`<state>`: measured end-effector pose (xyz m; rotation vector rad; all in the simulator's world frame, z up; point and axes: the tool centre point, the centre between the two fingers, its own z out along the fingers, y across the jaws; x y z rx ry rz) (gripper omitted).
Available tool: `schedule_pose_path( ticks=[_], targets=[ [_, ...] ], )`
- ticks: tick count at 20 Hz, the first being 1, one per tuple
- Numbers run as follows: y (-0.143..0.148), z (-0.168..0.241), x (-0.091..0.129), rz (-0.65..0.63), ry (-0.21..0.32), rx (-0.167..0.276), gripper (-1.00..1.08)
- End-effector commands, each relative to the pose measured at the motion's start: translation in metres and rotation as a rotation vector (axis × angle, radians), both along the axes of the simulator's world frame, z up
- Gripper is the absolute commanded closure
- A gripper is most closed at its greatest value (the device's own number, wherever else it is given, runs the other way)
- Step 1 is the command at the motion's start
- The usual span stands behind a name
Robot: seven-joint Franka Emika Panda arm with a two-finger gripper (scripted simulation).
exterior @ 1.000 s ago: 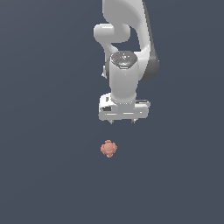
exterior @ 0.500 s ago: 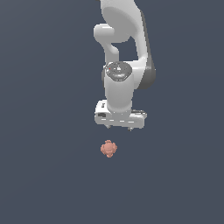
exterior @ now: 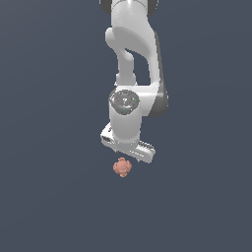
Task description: Pick up the object and move it to a goal position.
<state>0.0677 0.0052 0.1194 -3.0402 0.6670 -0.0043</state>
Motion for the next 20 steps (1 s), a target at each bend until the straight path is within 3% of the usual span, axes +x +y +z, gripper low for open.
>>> schedule_pose_path(
  ticks=[1,10,20],
  targets=[
    [-0.006,-0.008,0.006,-0.063,0.004,-0.007,-0.92],
    [-0.019,-0.027,0.018,-0.193,0.011,-0.024,-0.92],
    [-0.021,-0.036,0.019,-0.208,0.012,-0.026,-0.92]
  ],
)
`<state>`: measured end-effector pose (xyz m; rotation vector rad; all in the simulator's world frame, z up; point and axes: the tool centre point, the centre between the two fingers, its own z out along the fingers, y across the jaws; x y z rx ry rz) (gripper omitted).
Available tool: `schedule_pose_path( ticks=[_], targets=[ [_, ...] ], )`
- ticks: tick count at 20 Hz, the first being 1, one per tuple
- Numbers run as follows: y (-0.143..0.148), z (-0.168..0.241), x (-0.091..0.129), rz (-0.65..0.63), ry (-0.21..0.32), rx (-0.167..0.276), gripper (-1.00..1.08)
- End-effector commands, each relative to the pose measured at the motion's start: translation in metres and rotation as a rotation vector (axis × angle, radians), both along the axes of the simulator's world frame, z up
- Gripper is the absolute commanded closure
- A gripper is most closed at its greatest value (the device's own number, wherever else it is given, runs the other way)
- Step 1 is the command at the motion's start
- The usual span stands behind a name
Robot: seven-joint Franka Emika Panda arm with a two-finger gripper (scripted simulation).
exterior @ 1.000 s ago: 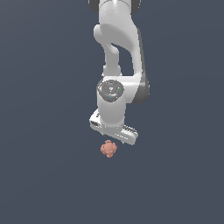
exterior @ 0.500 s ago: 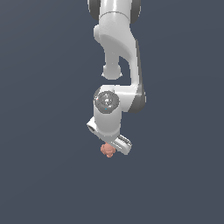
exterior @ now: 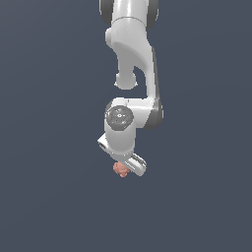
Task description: Pick up the object and move it to a goal position.
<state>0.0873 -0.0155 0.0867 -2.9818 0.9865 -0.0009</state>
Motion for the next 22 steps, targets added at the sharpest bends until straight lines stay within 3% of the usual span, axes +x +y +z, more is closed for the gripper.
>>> schedule_pose_path(
  ticks=[1,8,14,15,22],
  targets=[
    [0.0,-0.007,0.0,0.0,0.001,0.0,-0.92],
    [0.0,-0.043,-0.001,-0.004,0.001,0.0,-0.92],
    [-0.001,-0.047,0.0,-0.005,0.001,-0.001,-0.92],
    [-0.001,-0.047,0.0,-0.005,0.001,-0.001,1.08],
    [-0.001,-0.047,0.0,-0.005,0.001,-0.001,1.08]
  ],
)
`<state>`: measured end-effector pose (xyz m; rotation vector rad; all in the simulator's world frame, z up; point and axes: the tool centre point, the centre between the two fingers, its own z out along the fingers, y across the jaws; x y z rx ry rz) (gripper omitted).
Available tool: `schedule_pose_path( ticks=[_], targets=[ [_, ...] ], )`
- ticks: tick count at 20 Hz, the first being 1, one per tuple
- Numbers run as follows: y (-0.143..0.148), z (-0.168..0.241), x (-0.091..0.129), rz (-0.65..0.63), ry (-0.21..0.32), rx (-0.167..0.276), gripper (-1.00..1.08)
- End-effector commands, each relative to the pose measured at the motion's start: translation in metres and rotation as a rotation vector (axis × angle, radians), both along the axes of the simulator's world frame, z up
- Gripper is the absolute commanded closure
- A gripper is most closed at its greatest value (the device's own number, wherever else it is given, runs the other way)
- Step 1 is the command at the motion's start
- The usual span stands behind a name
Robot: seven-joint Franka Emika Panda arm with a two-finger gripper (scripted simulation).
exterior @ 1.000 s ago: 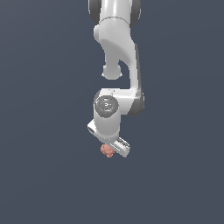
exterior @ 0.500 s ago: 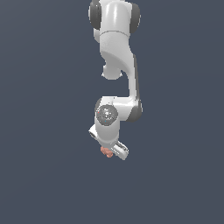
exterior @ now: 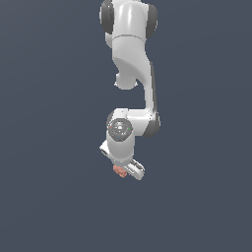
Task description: Pick up the object and move it to a goal position.
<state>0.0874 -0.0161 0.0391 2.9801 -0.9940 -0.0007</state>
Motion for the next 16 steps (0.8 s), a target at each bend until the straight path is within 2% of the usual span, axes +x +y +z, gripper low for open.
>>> schedule_pose_path(
  ticks=[1,8,16],
  targets=[
    [0.0,0.0,0.0,0.0,0.0,0.0,1.08],
    [-0.009,0.01,0.0,0.0,0.0,0.0,1.08],
    [-0.06,0.061,0.003,0.0,0.0,0.0,1.08]
  ],
)
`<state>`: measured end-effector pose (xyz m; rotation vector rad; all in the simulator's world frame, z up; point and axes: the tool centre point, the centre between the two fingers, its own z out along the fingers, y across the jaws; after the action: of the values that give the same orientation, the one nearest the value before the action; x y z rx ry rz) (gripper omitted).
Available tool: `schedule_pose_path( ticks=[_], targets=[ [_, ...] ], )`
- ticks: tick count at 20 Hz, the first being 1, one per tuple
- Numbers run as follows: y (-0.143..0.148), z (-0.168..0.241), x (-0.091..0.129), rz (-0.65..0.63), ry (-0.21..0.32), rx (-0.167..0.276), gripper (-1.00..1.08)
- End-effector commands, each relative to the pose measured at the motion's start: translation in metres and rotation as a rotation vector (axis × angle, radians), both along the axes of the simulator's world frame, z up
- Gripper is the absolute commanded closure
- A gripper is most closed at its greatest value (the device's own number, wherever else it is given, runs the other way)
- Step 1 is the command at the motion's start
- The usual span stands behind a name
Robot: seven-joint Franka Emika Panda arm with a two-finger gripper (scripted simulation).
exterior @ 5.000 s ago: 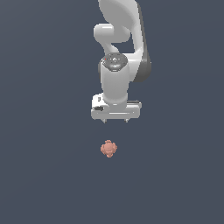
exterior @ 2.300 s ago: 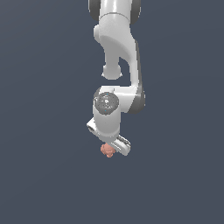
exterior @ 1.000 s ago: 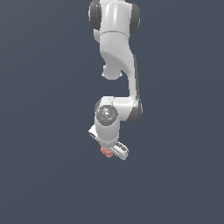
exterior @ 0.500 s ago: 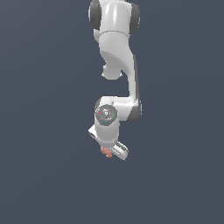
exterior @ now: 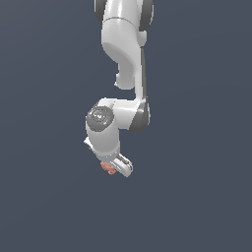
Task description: Pick up the object and move it to a goal position.
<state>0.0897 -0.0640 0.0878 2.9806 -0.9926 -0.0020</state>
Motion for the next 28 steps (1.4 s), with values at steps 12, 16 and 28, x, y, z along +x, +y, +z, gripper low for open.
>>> schedule_pose_path(
  ticks=[12,16,28],
  targets=[
    [-0.108,0.109,0.008,-0.001,-0.001,0.0,1.08],
    [-0.135,0.137,0.012,0.0,-0.001,-0.001,1.08],
    [-0.173,0.174,0.018,0.0,-0.001,-0.001,1.08]
  ],
)
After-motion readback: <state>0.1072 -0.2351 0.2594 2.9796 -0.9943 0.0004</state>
